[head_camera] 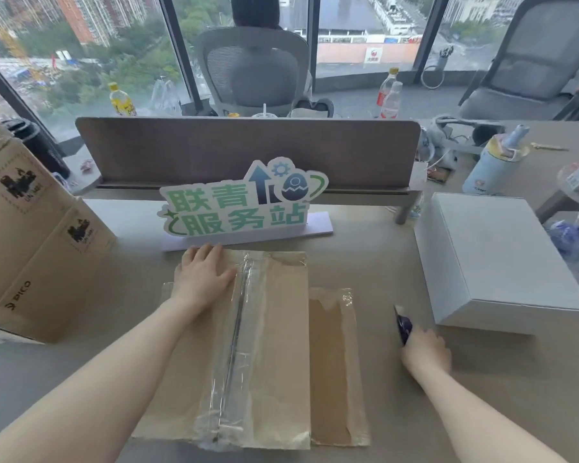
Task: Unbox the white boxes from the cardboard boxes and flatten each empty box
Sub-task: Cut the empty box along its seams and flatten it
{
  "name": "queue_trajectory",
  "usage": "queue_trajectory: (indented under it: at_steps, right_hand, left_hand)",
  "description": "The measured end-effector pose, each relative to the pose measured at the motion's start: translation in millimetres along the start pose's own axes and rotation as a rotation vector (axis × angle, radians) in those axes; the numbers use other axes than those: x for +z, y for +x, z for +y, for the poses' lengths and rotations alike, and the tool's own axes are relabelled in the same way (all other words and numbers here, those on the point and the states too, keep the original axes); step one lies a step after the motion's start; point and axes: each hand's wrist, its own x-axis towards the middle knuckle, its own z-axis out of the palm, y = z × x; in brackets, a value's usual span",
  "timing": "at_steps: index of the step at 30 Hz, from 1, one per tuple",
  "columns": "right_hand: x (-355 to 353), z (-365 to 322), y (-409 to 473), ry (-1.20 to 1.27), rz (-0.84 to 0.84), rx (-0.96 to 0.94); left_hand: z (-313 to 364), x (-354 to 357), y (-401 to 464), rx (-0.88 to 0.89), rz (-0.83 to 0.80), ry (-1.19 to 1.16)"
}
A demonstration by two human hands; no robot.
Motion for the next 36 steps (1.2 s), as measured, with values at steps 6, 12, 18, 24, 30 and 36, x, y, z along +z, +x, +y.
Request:
queue_trajectory:
  at_steps: [6,12,18,24,30,36]
  right_hand:
    - [-23,-23,11,0.381,-0.087,-0.127]
    - [-134,-139,-4,0.672,-0.002,-0.640]
    - [-183,-246,-21,-0.033,-0.031,-1.051]
    - [-188,-288,-13,-0.251,-0.204,-1.053]
    - [-193,-299,-7,-0.296,-0.242,-1.085]
    - [-190,-303,-1,-0.282,-0.263,-1.114]
  left_hand:
    - [-4,-1,3,0.002,0.022,-0.012]
    - [-11,-3,8,0.040,0.068,-0.075]
    - [-16,1,15,0.060,0.068,-0.200]
    - [-20,4,16,0.059,0.074,-0.230]
    - [-24,9,17,0.078,0.099,-0.243]
    - [-24,11,18,0.086,0.108,-0.232]
